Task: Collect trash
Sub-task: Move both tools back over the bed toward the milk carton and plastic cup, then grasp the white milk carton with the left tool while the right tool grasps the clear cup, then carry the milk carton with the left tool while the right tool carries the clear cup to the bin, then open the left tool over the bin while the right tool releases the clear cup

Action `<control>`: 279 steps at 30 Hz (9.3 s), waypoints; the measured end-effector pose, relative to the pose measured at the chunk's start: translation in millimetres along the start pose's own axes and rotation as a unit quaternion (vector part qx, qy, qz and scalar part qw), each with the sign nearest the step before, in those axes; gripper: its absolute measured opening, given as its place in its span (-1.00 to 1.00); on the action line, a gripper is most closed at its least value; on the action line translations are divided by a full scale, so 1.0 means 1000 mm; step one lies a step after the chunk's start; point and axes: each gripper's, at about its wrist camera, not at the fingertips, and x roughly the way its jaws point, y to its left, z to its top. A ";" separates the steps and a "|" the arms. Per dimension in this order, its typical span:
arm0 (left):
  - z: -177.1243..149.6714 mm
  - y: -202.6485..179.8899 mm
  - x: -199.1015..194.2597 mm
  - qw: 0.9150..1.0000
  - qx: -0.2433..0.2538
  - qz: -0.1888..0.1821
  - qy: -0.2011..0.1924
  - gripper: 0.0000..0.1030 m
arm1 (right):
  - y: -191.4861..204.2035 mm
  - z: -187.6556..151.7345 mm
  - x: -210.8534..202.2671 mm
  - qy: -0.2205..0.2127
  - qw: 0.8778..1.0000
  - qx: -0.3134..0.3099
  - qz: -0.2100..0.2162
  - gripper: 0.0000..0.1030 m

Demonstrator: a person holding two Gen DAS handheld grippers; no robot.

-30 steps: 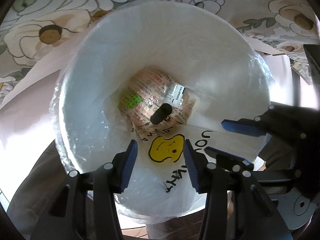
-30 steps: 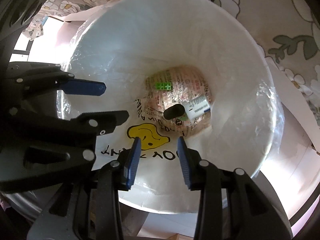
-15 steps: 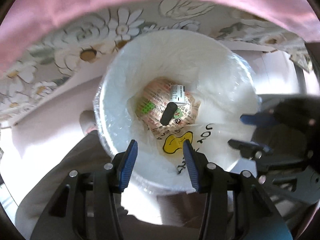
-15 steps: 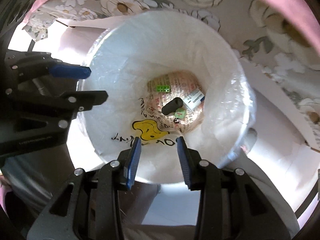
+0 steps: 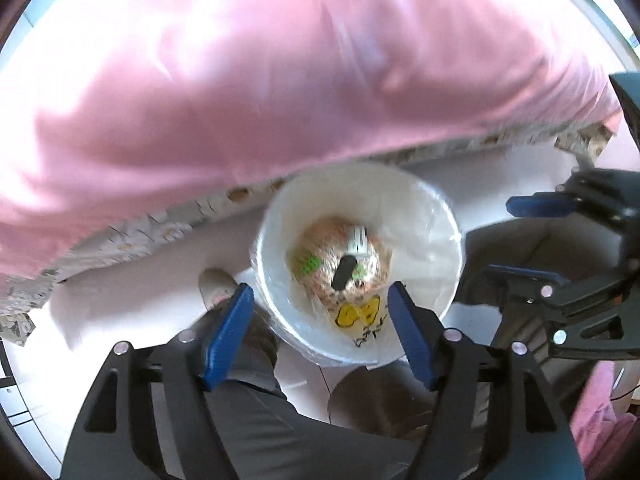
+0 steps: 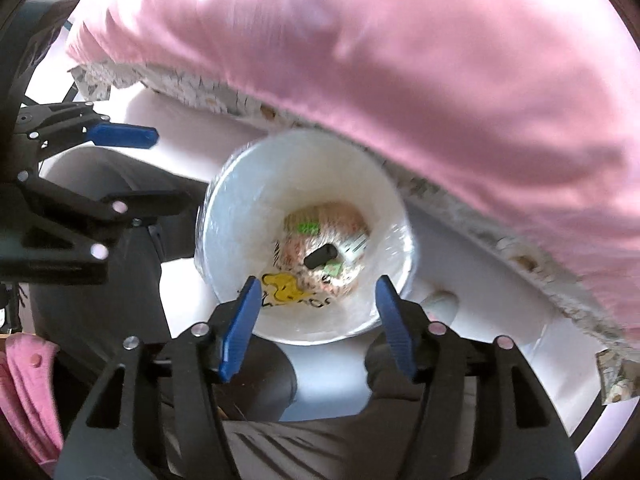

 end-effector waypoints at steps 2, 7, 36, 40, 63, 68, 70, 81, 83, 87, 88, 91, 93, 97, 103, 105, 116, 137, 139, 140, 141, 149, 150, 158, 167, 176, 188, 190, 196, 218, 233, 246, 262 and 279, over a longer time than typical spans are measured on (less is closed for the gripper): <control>0.006 0.002 -0.016 1.000 -0.002 0.002 -0.015 0.46 | -0.005 0.003 -0.018 -0.009 1.000 0.001 -0.007 0.24; 0.024 0.001 -0.053 0.998 0.001 0.012 -0.057 0.73 | -0.013 0.012 -0.062 -0.034 0.999 -0.002 -0.033 0.39; 0.157 0.016 -0.169 0.983 0.054 0.073 -0.157 0.76 | -0.070 0.146 -0.242 -0.161 0.982 0.002 -0.101 0.44; 0.178 0.018 -0.171 0.982 0.057 0.076 -0.162 0.76 | -0.081 0.173 -0.254 -0.170 0.979 0.004 -0.109 0.44; 0.277 0.053 -0.111 0.989 0.040 0.037 -0.138 0.76 | -0.130 0.318 -0.216 -0.172 0.983 0.017 -0.068 0.44; 0.294 0.061 -0.090 0.990 0.039 0.023 -0.132 0.76 | -0.145 0.351 -0.183 -0.154 0.986 0.030 -0.048 0.44; 0.301 0.062 -0.081 0.990 0.043 0.020 -0.130 0.76 | -0.150 0.363 -0.170 -0.146 0.988 0.034 -0.044 0.44; 0.329 0.060 -0.045 0.990 0.065 -0.009 -0.128 0.76 | -0.168 0.416 -0.093 -0.097 0.993 0.034 -0.054 0.44; 0.334 0.061 -0.040 0.990 0.063 -0.014 -0.129 0.76 | -0.172 0.425 -0.083 -0.091 0.994 0.036 -0.049 0.44; 0.344 0.063 -0.027 0.990 0.056 -0.029 -0.127 0.61 | -0.179 0.439 -0.060 -0.073 0.996 0.044 -0.035 0.44; 0.346 0.063 -0.025 0.990 0.052 -0.033 -0.128 0.59 | -0.181 0.442 -0.055 -0.071 0.996 0.048 -0.031 0.44; 0.351 0.062 -0.022 0.988 0.054 -0.035 -0.141 0.42 | -0.183 0.447 -0.042 -0.062 0.996 0.043 -0.037 0.19; 0.353 0.059 -0.022 0.987 0.060 -0.036 -0.143 0.17 | -0.181 0.449 -0.039 -0.063 0.996 0.031 -0.045 0.09; 0.356 0.050 -0.022 0.987 0.062 -0.042 -0.143 -0.05 | -0.181 0.451 -0.042 -0.072 0.996 0.026 -0.044 -0.08; 0.346 0.040 -0.030 0.986 0.076 -0.036 -0.141 -0.16 | -0.179 0.445 -0.058 -0.089 0.994 0.027 -0.055 -0.08; 0.341 0.038 -0.034 0.987 0.076 -0.036 -0.138 -0.18 | -0.178 0.443 -0.065 -0.095 0.993 0.028 -0.059 -0.08; 0.296 0.027 -0.080 0.987 0.081 0.001 -0.140 -0.22 | -0.161 0.398 -0.146 -0.141 0.986 0.024 -0.082 -0.08; 0.227 0.016 -0.264 0.959 0.070 0.110 -0.252 -0.22 | -0.051 0.266 -0.329 -0.232 0.964 -0.041 -0.124 -0.08; 0.219 0.013 -0.275 0.956 0.072 0.115 -0.259 -0.22 | -0.040 0.253 -0.340 -0.236 0.962 -0.047 -0.125 -0.08; 0.215 0.012 -0.280 0.955 0.071 0.116 -0.262 -0.22 | -0.036 0.247 -0.344 -0.236 0.962 -0.049 -0.124 -0.08; 0.211 0.011 -0.285 0.955 0.071 0.116 -0.265 -0.22 | -0.032 0.241 -0.347 -0.236 0.962 -0.052 -0.124 -0.08; 0.177 -0.003 -0.311 0.949 0.078 0.129 -0.277 -0.22 | -0.002 0.192 -0.365 -0.244 0.956 -0.072 -0.146 -0.08; 0.173 -0.004 -0.313 0.948 0.080 0.134 -0.276 -0.22 | 0.003 0.184 -0.367 -0.247 0.954 -0.075 -0.155 -0.08; 0.149 -0.013 -0.313 0.948 0.089 0.146 -0.268 -0.22 | 0.022 0.142 -0.362 -0.245 0.952 -0.090 -0.162 -0.08; 0.121 -0.010 -0.284 0.957 0.094 0.143 -0.236 -0.22 | 0.027 0.120 -0.335 -0.225 0.960 -0.091 -0.142 -0.08; 0.099 -0.006 -0.240 0.969 0.094 0.120 -0.194 -0.22 | 0.039 0.108 -0.295 -0.196 0.968 -0.100 -0.122 -0.08; 0.069 -0.005 -0.188 0.981 0.098 0.085 -0.145 -0.22 | 0.039 0.092 -0.229 -0.132 0.978 -0.106 -0.119 -0.08; 0.065 -0.005 -0.179 0.983 0.096 0.078 -0.135 -0.22 | 0.038 0.089 -0.218 -0.122 0.980 -0.105 -0.115 -0.08; 0.048 -0.007 -0.153 0.988 0.095 0.056 -0.110 -0.22 | 0.035 0.078 -0.184 -0.095 0.986 -0.098 -0.098 -0.08; 0.010 -0.030 -0.050 0.993 0.114 0.025 -0.012 -0.22 | 0.014 0.035 -0.073 -0.025 0.998 -0.048 -0.029 -0.08; 0.001 -0.023 0.017 0.994 0.097 0.014 0.048 -0.25 | 0.002 0.018 0.007 0.026 0.999 -0.025 0.003 -0.08; 0.004 -0.023 0.087 0.991 0.076 0.000 0.110 -0.25 | -0.007 0.007 0.082 0.087 0.996 0.002 0.027 -0.08; 0.002 -0.014 0.148 0.986 0.022 -0.021 0.163 -0.25 | -0.013 0.006 0.156 0.141 0.987 0.062 0.047 -0.07; 0.001 -0.012 0.170 0.984 -0.010 -0.033 0.177 0.02 | -0.015 0.003 0.186 0.163 0.981 0.084 0.055 0.10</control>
